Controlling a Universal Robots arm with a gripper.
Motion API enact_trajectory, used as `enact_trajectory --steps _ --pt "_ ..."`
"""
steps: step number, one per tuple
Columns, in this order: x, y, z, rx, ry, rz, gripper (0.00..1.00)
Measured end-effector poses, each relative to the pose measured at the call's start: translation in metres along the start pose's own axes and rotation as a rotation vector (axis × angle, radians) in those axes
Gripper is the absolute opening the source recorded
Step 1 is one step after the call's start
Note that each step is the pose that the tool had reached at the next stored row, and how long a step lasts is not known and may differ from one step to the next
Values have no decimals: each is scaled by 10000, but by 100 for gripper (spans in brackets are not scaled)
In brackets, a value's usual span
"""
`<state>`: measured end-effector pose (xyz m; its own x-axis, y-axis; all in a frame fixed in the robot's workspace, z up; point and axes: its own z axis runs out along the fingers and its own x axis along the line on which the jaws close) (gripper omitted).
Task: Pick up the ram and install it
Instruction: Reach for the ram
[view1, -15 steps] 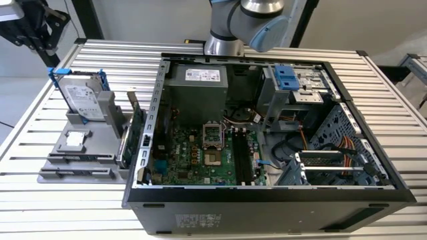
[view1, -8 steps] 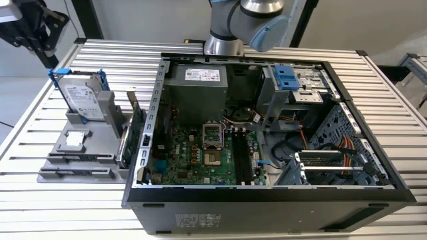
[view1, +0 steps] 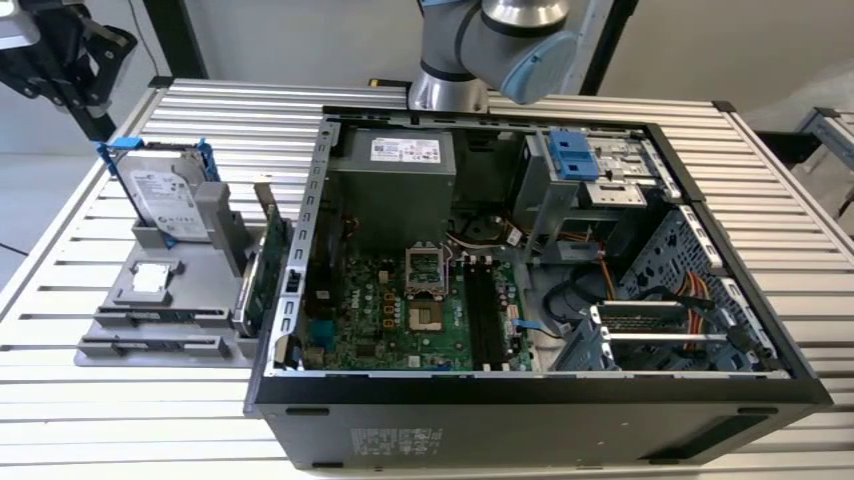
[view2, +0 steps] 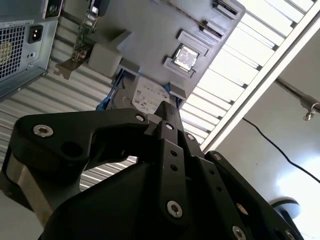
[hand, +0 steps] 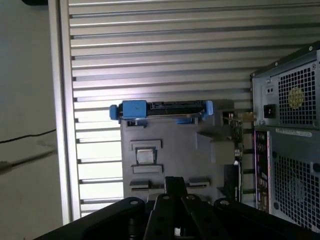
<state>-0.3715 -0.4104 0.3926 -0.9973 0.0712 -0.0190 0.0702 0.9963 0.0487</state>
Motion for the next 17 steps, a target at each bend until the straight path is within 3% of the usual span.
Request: enact_trajectory --steps 17 --pt "-10 -142 -7 0 1 0 0"
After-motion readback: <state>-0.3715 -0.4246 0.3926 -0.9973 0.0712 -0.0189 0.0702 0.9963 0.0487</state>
